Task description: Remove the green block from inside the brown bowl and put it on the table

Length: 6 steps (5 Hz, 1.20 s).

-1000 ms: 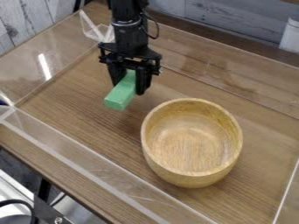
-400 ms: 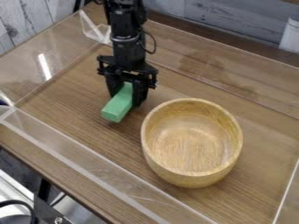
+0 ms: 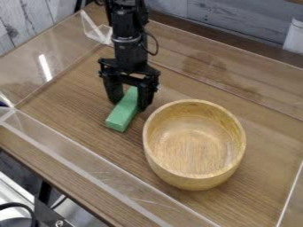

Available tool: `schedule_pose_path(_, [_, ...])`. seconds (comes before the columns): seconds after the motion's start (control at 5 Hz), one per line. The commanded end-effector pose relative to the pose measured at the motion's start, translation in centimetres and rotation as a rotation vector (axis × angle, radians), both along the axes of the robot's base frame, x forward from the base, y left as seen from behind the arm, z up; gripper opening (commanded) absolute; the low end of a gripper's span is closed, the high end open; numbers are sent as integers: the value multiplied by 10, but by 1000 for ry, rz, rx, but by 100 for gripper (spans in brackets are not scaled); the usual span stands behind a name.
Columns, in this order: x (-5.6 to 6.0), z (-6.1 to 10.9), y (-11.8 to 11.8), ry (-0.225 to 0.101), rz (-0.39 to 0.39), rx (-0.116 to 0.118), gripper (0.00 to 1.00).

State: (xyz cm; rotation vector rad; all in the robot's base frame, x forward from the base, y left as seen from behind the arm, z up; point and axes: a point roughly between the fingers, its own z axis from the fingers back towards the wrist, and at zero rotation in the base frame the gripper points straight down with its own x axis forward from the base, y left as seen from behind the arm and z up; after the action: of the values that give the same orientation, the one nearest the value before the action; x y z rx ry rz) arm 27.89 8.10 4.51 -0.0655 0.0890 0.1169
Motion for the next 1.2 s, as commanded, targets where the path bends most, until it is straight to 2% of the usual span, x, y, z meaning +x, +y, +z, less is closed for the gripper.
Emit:
schedule_pose_path(0.0, [16, 48, 2, -134, -13, 13, 100])
schedule_pose_path(0.2, [25, 80, -7, -185, -28, 14, 100])
schedule_pose_path(0.4, [28, 106, -15, -216, -36, 15, 100])
schedule_pose_path(0.6, [19, 102, -21, -203, -56, 9, 100])
schedule_pose_path(1.0, [11, 86, -19, -166, -75, 16, 100])
